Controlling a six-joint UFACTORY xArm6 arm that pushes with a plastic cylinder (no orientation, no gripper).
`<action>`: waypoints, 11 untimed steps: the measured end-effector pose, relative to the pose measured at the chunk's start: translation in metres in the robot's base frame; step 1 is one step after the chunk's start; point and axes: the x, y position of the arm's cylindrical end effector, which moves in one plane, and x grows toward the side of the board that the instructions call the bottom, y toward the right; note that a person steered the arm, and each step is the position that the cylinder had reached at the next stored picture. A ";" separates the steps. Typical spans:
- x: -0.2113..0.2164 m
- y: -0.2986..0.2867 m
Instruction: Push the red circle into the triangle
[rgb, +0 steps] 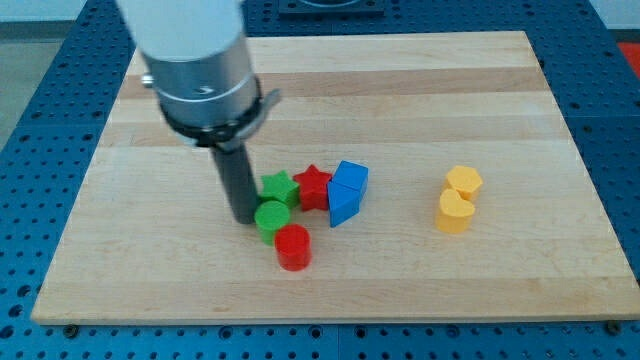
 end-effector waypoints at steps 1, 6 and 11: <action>0.000 0.012; 0.105 0.017; 0.051 0.081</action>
